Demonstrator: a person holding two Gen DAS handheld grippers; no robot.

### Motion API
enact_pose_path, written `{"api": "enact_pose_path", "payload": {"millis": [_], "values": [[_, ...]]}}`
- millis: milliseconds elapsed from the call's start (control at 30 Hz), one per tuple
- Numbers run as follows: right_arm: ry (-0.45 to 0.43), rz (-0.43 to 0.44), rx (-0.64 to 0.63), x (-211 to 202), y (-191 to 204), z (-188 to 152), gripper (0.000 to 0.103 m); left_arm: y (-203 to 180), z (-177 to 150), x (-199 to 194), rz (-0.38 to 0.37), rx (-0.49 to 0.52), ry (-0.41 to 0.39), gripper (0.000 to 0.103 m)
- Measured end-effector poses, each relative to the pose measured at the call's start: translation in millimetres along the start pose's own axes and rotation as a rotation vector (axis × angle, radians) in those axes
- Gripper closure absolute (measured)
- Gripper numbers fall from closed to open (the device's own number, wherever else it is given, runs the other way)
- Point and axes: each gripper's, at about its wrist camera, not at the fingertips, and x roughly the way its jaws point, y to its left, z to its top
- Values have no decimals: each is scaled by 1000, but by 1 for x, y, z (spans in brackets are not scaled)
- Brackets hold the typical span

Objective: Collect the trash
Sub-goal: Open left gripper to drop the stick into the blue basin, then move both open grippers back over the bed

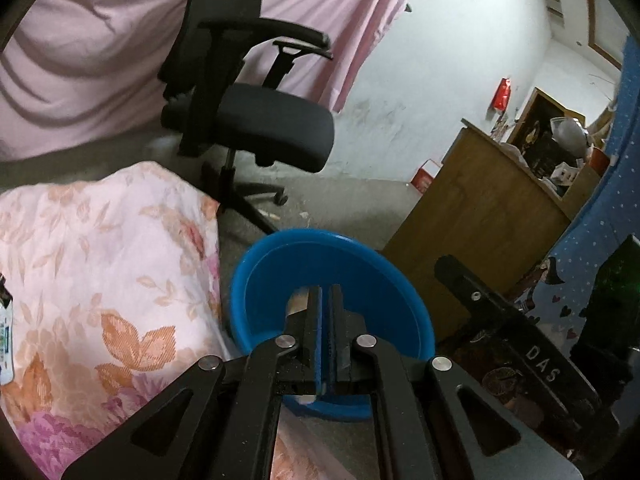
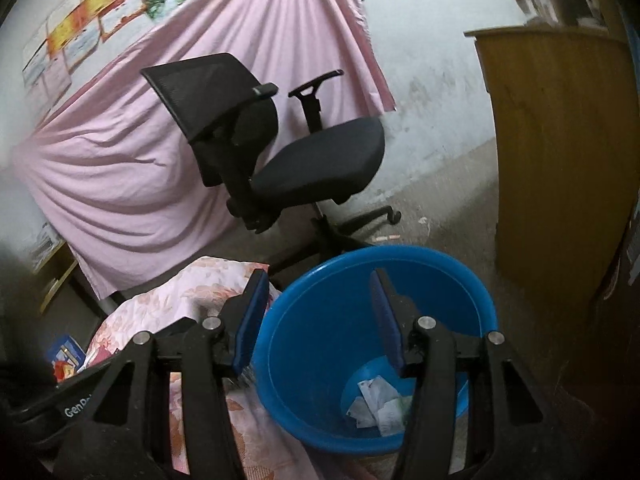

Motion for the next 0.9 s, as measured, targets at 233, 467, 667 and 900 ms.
{"api": "enact_pose_path", "payload": {"millis": [233,467,667,900], "values": [[-13,17,-39,-2,9,1,27,17,-5,-22,27,-22,-51,80],[-88,77,-131,-13,34,1,12,45,-8,-79,110,-49,-195,56],[-161,165,-209,-27,74,-4,0,68,-17,-140,223,-23,-338,27],[-206,290,-266,-35,121,-16,0,101,-42,-204,358,-20,-483,8]]}}
